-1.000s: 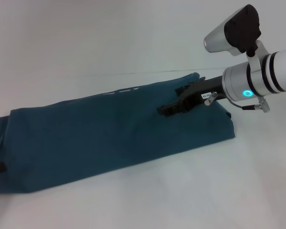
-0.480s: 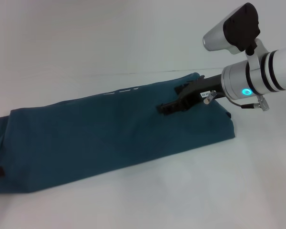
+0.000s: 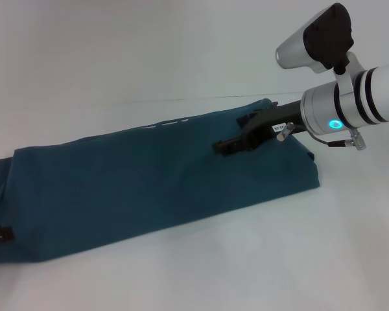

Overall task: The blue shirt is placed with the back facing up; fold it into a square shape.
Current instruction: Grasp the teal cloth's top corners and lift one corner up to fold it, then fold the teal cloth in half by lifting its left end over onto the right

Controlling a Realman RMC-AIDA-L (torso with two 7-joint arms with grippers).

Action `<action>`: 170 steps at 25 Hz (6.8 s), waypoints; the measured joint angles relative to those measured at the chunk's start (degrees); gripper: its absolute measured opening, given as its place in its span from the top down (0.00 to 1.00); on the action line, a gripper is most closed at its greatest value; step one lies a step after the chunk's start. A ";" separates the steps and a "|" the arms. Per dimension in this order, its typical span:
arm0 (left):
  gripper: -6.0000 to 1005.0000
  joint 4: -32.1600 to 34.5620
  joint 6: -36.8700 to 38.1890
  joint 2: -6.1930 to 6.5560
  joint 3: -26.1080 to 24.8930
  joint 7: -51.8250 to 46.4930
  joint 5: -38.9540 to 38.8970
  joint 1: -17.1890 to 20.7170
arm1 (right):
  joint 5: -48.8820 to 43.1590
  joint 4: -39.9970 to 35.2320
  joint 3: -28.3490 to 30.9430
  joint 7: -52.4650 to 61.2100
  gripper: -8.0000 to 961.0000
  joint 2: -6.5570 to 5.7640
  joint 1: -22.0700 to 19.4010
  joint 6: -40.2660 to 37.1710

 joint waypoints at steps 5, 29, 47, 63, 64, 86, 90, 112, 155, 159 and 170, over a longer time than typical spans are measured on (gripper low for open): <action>0.07 0.00 -0.37 0.09 0.12 -0.35 1.15 -0.34 | 0.08 0.00 -0.91 -1.04 0.03 -0.08 0.00 -1.89; 0.07 -0.62 -1.59 0.33 3.42 -3.37 4.34 -2.27 | 0.60 -1.51 -1.65 -5.94 0.03 0.01 0.80 -13.94; 0.60 -1.12 -2.51 -0.25 5.25 -3.91 4.19 -4.14 | 0.70 -2.24 -1.93 -5.69 0.04 0.00 0.94 -13.66; 0.96 -2.24 -0.27 1.72 4.87 -1.11 -0.58 -7.90 | 4.23 -1.46 -1.31 -6.61 0.08 0.00 -0.72 -7.00; 0.96 -2.22 0.37 2.09 4.80 -1.24 -0.84 -8.57 | 5.60 -0.96 -1.36 -7.39 0.08 0.01 -1.08 -5.67; 0.96 -0.97 8.95 9.52 1.06 -9.45 -7.91 -20.71 | 45.61 23.02 -10.92 -44.37 0.77 0.91 0.41 21.76; 0.96 -0.70 10.30 10.05 1.00 -10.30 -9.34 -21.72 | 47.86 23.83 -15.89 -44.51 0.90 1.03 2.79 27.18; 0.96 2.70 14.69 10.79 1.63 -12.59 -14.00 -23.59 | 60.18 26.93 -45.25 -43.70 0.99 1.76 11.11 30.70; 0.96 3.37 -1.60 -3.47 36.17 -11.03 -13.54 -30.79 | 65.03 16.35 13.67 -34.75 0.99 -8.57 -27.72 1.15; 0.96 0.80 -10.75 -5.27 50.15 -10.27 -16.41 -28.95 | 63.26 16.09 14.80 -34.01 0.99 -8.54 -27.54 1.05; 0.76 -2.91 -27.76 -5.29 71.78 -15.57 -24.26 -26.64 | 62.55 15.83 14.67 -33.21 0.99 -8.59 -27.08 0.86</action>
